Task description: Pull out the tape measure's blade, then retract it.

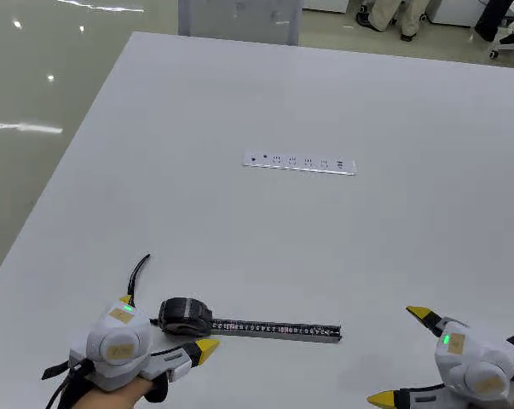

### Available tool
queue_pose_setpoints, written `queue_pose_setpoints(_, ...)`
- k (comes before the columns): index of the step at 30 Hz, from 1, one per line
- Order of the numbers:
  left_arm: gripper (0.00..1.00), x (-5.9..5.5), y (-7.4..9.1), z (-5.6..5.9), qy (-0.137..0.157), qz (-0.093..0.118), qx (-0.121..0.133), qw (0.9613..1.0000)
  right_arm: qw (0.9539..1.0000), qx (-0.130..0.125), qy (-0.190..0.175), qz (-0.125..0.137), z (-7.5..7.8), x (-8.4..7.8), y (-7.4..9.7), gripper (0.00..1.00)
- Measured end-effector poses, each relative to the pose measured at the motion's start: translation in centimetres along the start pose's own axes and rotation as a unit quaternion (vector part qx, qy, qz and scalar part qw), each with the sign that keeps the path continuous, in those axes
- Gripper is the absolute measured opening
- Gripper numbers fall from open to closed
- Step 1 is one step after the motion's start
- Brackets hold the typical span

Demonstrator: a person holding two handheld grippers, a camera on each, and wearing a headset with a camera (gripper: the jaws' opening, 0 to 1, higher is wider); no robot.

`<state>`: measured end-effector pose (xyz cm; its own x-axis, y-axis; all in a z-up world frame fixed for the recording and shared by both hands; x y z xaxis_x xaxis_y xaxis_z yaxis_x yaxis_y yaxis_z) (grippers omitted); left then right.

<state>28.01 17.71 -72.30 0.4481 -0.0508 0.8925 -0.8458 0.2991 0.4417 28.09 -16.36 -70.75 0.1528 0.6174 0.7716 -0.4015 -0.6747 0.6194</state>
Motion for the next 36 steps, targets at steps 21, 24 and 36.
queue_pose_setpoints(21,1.00,0.0,-2.4,-0.6,0.025,0.078,0.053,0.9952,0.9821,0.122,0.104,-0.099,1.9,1.2,-5.8,0.84)
queue_pose_setpoints(24,1.00,0.1,-2.5,-1.4,0.001,0.072,0.066,0.9953,0.9791,0.136,0.108,-0.106,1.8,0.9,-6.9,0.80)
queue_pose_setpoints(36,1.00,-0.7,-2.9,-0.8,-0.018,0.058,0.057,0.9965,0.9674,0.183,0.093,-0.149,1.0,-1.8,-9.2,0.57)
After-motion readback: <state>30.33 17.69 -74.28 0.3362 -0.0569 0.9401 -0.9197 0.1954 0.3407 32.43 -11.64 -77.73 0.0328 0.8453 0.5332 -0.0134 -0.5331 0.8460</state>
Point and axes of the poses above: the centre of the closed fingertips' face, and the gripper's own axes: y roughly backward along the fingers, z roughly to its right, x roughly out of its top, the point moved 3 cm from there along y, roughly backward along the fingers, and after that the axes turned 10 degrees about z, right-handed, at the moved point
